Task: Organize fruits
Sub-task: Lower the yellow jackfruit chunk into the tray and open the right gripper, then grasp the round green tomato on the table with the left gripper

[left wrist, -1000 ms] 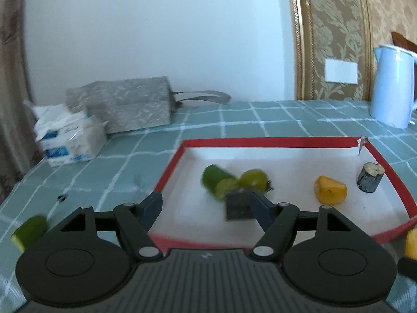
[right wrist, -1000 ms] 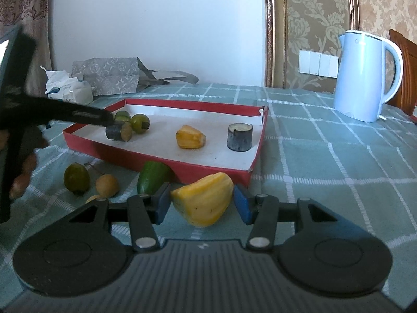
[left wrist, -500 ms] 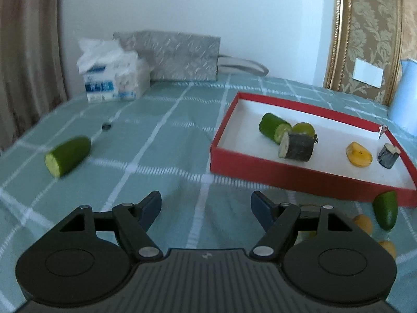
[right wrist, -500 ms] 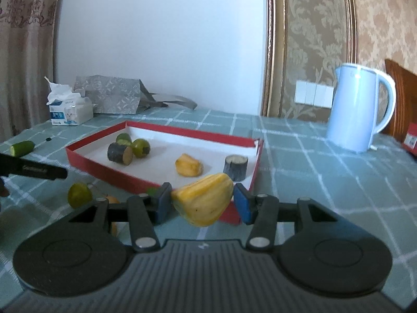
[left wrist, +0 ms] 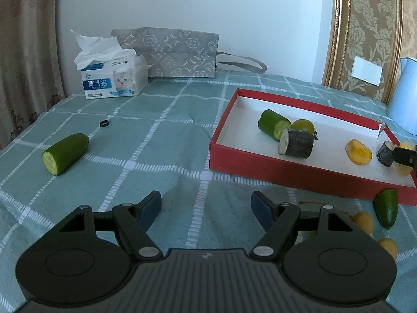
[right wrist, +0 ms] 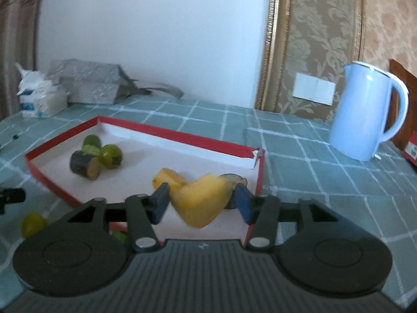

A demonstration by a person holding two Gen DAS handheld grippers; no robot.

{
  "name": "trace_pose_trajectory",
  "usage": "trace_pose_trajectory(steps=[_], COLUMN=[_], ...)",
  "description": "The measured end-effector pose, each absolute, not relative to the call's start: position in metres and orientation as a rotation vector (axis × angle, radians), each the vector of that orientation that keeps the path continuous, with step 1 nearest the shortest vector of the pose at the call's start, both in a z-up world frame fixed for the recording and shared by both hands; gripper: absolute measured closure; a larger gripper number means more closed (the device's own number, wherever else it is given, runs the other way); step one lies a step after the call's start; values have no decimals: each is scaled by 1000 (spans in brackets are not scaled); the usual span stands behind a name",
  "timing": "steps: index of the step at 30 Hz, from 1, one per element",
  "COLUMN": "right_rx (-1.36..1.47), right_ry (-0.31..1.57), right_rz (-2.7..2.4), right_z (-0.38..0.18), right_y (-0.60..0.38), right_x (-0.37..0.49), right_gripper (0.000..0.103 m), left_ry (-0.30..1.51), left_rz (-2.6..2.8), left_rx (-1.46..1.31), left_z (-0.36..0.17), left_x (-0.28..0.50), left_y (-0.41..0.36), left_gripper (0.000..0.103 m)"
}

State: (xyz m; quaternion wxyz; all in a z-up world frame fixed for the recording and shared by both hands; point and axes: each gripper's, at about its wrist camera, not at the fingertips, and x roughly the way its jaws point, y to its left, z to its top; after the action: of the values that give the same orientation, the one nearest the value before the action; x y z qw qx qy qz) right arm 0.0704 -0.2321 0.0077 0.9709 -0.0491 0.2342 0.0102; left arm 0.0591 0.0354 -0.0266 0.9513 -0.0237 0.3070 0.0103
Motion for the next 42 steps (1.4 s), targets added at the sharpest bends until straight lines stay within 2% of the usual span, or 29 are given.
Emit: trace_pose_trajectory(steps=[1,4,16,19,22,26,42], right_rx=[-94,-81,-7,0,23,27,20], right_ry=[460,392,417,435,449,445,467], right_rz=[18,-16,20,13,5,3,8], right_z=[7,12,-4,-7,-8,-8,-11], right_y=[-233,-238,-253,-256,-260,-261,-259], right_x=[68,54,-6,-8,-7,-8,-5], right_gripper=[24,15,15,14,6,5,5], left_ry=[623,621,608,586,569,559,556], left_rz=[20,13,-14,-46,-107,-131,-186], left_rx=[-47,-49,-51,-66,-78,-64,-48], left_z=[-27,-26,-26,-23,-20,-20,-17], left_x=[59,58,48,42,33,26,22], left_y=[36,35,34,33,28,16,-8], left_gripper=[27,27,27,27,27,22,22])
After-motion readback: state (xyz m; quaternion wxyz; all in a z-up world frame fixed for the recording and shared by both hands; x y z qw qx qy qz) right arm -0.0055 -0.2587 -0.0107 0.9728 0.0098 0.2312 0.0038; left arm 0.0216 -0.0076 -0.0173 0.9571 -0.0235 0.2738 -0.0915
